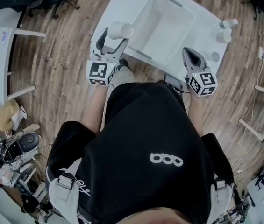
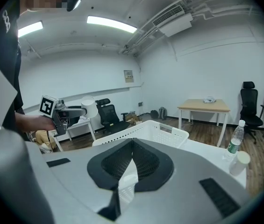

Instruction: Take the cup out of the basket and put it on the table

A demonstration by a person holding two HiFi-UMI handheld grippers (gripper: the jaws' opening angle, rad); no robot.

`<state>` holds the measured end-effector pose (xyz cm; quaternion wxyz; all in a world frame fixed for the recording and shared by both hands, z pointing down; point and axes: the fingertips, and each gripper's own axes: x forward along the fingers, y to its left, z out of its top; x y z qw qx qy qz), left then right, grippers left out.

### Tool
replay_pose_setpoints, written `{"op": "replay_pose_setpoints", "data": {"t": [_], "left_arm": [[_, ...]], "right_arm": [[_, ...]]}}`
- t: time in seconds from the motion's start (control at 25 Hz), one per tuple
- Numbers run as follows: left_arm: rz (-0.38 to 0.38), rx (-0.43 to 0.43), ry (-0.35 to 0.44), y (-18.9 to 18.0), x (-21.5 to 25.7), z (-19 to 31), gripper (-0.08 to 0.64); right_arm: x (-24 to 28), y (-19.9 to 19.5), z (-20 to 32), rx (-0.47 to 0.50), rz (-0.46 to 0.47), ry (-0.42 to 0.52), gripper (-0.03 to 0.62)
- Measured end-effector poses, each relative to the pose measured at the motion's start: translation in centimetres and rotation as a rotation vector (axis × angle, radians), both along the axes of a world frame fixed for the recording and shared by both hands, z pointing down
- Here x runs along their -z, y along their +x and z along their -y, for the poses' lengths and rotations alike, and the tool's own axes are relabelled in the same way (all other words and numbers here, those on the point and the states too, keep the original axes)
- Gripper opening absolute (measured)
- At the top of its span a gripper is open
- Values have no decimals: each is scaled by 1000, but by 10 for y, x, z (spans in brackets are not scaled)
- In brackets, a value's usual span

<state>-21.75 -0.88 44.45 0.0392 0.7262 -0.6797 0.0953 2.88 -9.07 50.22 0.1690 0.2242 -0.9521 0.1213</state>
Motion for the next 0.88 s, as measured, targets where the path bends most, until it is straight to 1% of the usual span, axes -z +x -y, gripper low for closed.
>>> {"op": "replay_pose_setpoints", "data": {"t": [0.32,0.88], "left_arm": [[0,-4,5,1,0,-3,327],[-8,-3,-7,3,-7,-5,324]], "right_arm": [[-1,6,-4,-6,-13,15,25],[-6,13,-6,-17,-20,6,25]]}}
